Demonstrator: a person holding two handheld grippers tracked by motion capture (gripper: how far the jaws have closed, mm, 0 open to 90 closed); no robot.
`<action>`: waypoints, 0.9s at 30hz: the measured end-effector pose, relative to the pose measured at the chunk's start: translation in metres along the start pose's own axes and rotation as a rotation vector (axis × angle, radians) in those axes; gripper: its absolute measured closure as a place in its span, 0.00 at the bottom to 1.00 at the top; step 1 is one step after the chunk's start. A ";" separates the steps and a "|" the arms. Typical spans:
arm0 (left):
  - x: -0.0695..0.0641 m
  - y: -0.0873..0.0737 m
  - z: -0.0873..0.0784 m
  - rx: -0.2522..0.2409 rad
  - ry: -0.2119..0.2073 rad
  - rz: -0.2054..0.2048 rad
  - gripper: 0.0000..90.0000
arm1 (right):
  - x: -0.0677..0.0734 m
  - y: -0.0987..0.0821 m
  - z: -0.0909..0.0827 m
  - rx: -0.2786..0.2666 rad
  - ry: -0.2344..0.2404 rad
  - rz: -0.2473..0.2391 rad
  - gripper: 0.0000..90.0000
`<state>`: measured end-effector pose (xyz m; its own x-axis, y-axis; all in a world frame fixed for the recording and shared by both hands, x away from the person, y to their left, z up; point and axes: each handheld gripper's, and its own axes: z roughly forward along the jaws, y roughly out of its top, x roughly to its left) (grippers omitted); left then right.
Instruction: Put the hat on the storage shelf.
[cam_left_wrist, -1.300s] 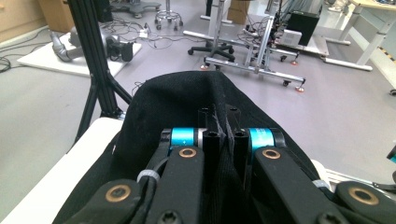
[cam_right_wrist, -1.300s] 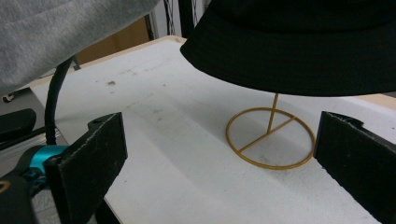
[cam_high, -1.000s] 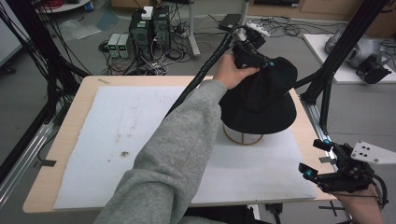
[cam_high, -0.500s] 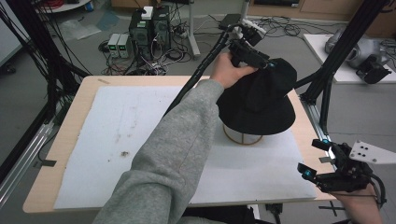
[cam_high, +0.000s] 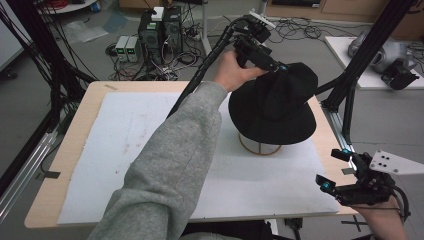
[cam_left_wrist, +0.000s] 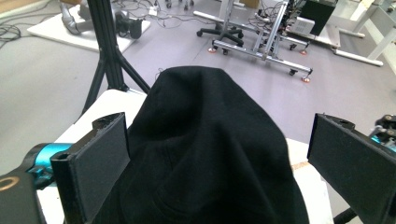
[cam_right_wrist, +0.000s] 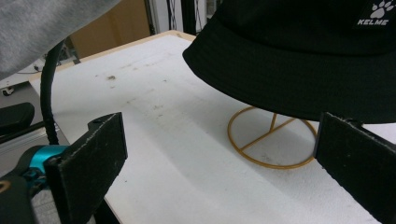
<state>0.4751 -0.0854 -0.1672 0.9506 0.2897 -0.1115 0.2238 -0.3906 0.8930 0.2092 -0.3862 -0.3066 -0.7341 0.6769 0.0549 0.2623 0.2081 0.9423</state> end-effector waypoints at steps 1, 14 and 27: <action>-0.002 0.001 -0.003 -0.003 0.002 0.005 0.07 | 0.000 0.000 0.000 0.000 -0.001 -0.001 0.02; -0.020 0.000 -0.066 -0.107 0.054 0.030 0.07 | -0.003 0.005 0.003 -0.017 -0.008 -0.003 0.02; -0.018 -0.036 -0.117 -0.139 0.112 -0.011 0.07 | -0.008 0.010 0.022 -0.010 0.013 -0.007 0.02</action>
<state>0.4252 0.0258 -0.1463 0.9167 0.3916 -0.0789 0.1945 -0.2650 0.9444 0.2309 -0.3742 -0.3049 -0.7436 0.6666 0.0526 0.2509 0.2053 0.9460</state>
